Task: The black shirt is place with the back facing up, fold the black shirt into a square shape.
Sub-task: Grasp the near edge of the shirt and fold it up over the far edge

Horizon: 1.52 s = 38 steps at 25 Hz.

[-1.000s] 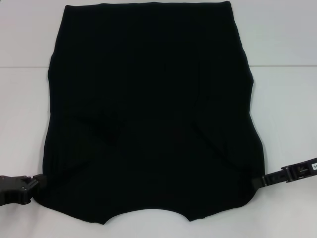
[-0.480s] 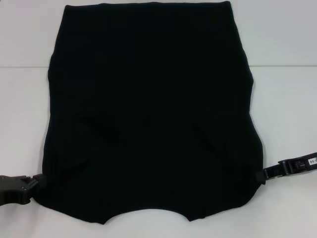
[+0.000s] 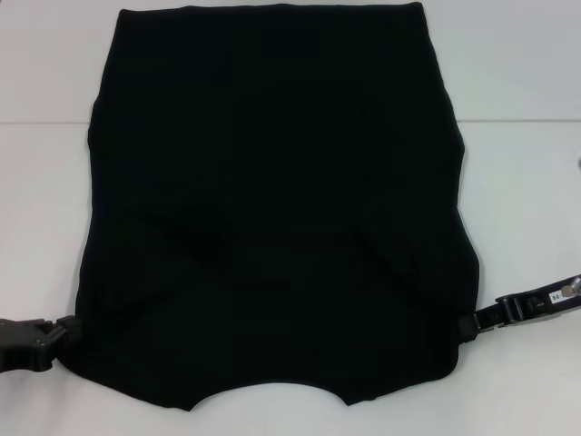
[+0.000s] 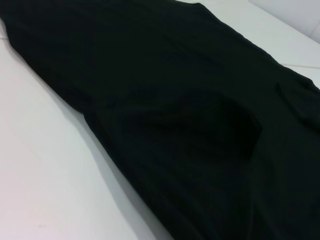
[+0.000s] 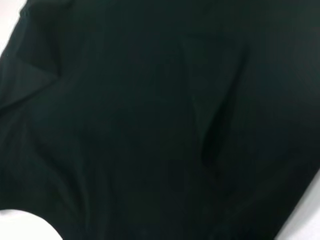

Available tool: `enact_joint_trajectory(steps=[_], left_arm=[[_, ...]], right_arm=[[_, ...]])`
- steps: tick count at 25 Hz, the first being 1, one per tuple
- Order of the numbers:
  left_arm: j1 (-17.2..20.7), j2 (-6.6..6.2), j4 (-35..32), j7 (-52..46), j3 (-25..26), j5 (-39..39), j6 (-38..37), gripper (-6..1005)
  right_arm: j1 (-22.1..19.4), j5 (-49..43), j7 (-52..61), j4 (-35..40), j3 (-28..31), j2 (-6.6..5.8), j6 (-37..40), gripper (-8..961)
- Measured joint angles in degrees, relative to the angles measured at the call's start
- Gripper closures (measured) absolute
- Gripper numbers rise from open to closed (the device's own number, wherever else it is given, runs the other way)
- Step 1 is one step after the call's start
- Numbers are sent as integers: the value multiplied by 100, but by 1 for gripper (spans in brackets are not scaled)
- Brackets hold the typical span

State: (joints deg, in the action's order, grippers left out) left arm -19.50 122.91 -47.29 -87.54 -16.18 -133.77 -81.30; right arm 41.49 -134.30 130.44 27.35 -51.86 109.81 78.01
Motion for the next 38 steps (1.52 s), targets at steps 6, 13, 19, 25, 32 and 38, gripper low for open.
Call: enact_joint_trajectory(steps=[6, 13, 19, 25, 32, 38], left_arm=[[-24, -4, 0, 1, 1, 0, 6, 964], [-46, -10, 0, 1, 10, 0, 10, 963], [-46, -13, 0, 1, 9, 0, 12, 963], [-45, -13, 0, 0, 9, 0, 46, 964], [-45, -13, 0, 0, 9, 0, 62, 964], [-26, -6, -4, -107, 24, 0, -24, 964]], right_arm=[[63, -100, 64, 46, 26, 26, 5, 581], [131, -105, 100, 41, 12, 31, -1, 482], [148, -106, 106, 62, 21, 69, 13, 414], [155, -105, 64, 64, 0, 70, 102, 469], [137, -105, 59, 64, -5, 78, 127, 759], [41, -104, -162, 42, 11, 72, 163, 897]])
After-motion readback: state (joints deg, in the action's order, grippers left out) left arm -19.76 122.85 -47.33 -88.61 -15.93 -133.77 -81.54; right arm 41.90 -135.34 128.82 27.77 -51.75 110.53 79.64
